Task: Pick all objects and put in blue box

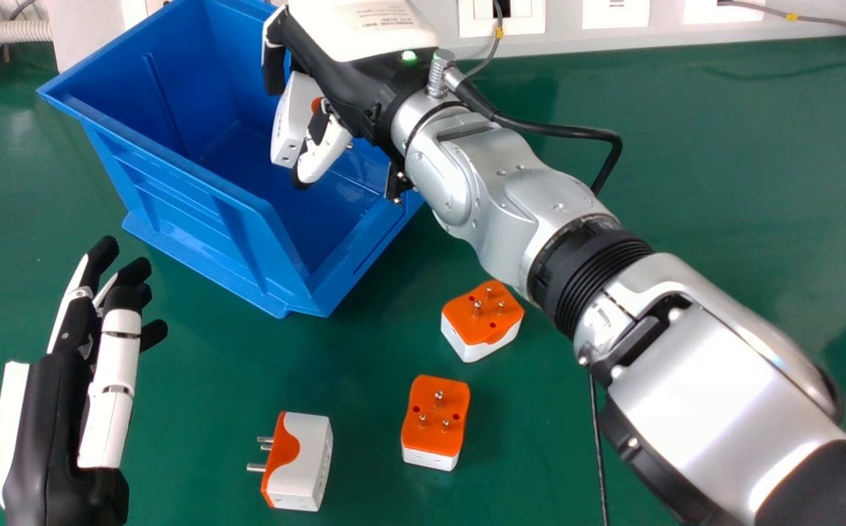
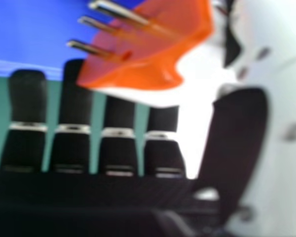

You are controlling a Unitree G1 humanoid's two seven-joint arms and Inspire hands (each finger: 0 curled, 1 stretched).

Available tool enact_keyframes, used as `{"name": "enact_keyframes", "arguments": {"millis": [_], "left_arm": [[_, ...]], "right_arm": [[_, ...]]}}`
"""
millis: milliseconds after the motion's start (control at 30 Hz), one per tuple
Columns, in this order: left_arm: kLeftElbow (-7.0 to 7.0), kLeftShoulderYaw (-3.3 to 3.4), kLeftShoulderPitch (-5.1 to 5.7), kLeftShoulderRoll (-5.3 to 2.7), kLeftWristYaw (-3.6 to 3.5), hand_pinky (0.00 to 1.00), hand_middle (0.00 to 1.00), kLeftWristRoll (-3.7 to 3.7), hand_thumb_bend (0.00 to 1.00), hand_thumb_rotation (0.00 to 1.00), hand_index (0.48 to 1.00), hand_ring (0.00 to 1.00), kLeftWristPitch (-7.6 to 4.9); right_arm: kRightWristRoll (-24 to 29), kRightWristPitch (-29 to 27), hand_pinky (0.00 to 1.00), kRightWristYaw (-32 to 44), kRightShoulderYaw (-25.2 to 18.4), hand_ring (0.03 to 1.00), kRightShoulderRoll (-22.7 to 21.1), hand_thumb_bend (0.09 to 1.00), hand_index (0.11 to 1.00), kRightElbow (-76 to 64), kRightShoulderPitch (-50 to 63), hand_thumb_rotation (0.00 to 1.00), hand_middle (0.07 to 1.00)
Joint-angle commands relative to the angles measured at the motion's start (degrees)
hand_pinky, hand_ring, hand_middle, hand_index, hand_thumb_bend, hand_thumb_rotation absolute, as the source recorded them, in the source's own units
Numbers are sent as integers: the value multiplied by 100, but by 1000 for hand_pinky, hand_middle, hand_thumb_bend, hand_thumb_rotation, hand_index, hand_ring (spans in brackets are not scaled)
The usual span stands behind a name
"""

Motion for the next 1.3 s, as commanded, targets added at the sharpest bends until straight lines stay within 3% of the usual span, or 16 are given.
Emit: {"name": "enact_keyframes", "arguments": {"millis": [0,333,467,600,700,900,1100,1133,1200,1267], "left_arm": [[-258,-56,138,-73,-1,836,898,-46,293,855,935,905,-51],[-571,-182,492,-155,-11,840,902,-2,307,862,941,910,-68],[-644,-207,563,-164,-5,840,904,-11,311,867,944,911,-54],[-741,-236,731,-192,-29,842,906,-39,313,874,948,913,-109],[-738,-234,796,-202,-54,842,906,-72,313,874,948,913,-161],[-828,-277,921,-234,-57,850,911,-42,311,894,955,917,-190],[-844,-316,971,-255,-58,853,912,-52,312,902,957,918,-227],[-852,-322,969,-259,-57,853,912,-46,313,904,957,919,-222],[-864,-334,970,-266,-59,853,913,-38,315,905,957,919,-224],[-879,-342,978,-268,-63,853,913,-34,315,905,957,920,-233]], "right_arm": [[42,-59,345,-127,7,431,46,492,539,-6,-304,0,521],[-18,-72,353,-116,97,434,70,494,532,42,-234,0,520],[-1,-61,357,-107,119,433,74,494,532,48,-218,0,514],[-14,-27,357,-176,143,435,90,496,522,49,-166,0,513],[-41,-18,357,-258,177,435,97,496,522,55,-129,0,513],[55,33,357,-197,112,436,114,496,513,92,-65,0,518],[7,95,356,-83,163,440,72,495,516,86,-31,0,532],[-27,117,419,-80,198,528,64,497,512,84,-35,21,602],[-57,162,537,-62,236,660,54,515,625,77,-40,13,722],[-33,213,581,-60,226,710,64,533,674,71,-36,11,769]]}}
